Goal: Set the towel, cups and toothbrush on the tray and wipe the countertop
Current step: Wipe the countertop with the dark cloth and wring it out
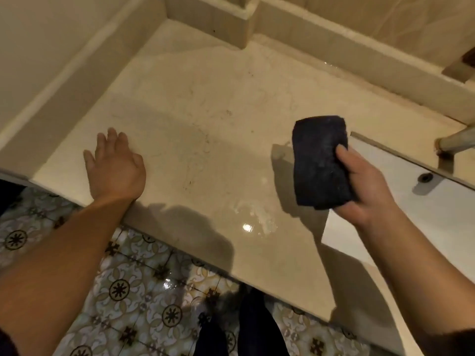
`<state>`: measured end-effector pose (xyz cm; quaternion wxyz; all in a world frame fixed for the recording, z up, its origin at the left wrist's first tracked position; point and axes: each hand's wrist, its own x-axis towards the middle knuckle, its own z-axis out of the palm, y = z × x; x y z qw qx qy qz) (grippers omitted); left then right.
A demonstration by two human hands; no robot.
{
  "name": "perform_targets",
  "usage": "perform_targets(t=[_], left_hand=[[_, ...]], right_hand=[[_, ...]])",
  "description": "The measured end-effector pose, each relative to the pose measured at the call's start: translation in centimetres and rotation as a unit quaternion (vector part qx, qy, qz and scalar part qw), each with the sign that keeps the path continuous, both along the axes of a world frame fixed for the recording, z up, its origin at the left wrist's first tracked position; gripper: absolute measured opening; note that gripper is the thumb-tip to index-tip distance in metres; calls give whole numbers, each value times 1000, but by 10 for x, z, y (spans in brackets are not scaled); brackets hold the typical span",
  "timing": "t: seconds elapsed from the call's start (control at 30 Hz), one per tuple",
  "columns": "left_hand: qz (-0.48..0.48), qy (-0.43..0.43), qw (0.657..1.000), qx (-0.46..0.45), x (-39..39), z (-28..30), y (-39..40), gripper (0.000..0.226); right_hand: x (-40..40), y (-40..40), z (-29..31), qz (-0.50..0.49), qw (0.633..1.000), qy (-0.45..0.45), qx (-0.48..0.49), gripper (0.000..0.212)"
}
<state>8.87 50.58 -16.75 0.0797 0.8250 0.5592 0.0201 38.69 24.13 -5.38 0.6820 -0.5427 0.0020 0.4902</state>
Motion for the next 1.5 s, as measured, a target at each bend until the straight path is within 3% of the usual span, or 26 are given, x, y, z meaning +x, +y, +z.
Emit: perform_targets(t=[0.07,0.13,0.2,0.27,0.37,0.43,0.57,0.7,0.83,0.97,1.07,1.1,1.23,1.3,1.37,1.43,1.5], left_hand=[[3,-2,1000,6,0,0,0,54],[5,-2,1000,8,1,1,0,58],[13,-5,1000,4,2,2,-1,63],[24,-2,1000,5,3,3,0,65],[31,0,999,5,4,0,0,62],[28,7,1000,10,4,0,3,55],[29,7,999,14,3,1,2,48],[10,6,1000,16,2,4,-2,49],[1,16,1000,15,-1,7,-6,50],[-8,24,1000,8,-1,10,-7,52],[-2,23,1000,-2,0,10,-6,54],[0,22,1000,-5,0,10,-6,54],[2,7,1000,-10,-3,9,-5,55],[-1,10,1000,-12,-4,7,-5,55],[-4,12,1000,-12,-3,8,-5,55],[-3,9,1000,-11,-1,9,-4,55],[1,9,1000,-14,-2,9,-3,55]], right_hand=[[59,23,4,-27,984,-170,-52,29],[118,47,-6,-46,934,-324,-146,30],[172,70,-26,-17,852,-454,-261,34],[213,92,-52,85,760,-564,-313,36],[247,111,-91,249,605,-703,-280,44],[255,118,-101,269,549,-744,-267,45],[218,96,-95,289,537,-751,-253,48],[87,27,-80,328,535,-767,-134,42],[-44,-44,-72,416,549,-721,-71,43],[-139,-84,-74,472,509,-719,-32,59],[-187,-97,-74,474,545,-691,-17,50],[-199,-103,-76,484,580,-655,-9,47],[-238,-110,-70,426,838,-342,-21,46],[-243,-100,-60,341,925,-158,-50,45],[-236,-89,-60,239,969,12,-61,36],[-214,-77,-56,146,977,143,-58,37],[-174,-60,-43,89,977,190,-36,40]])
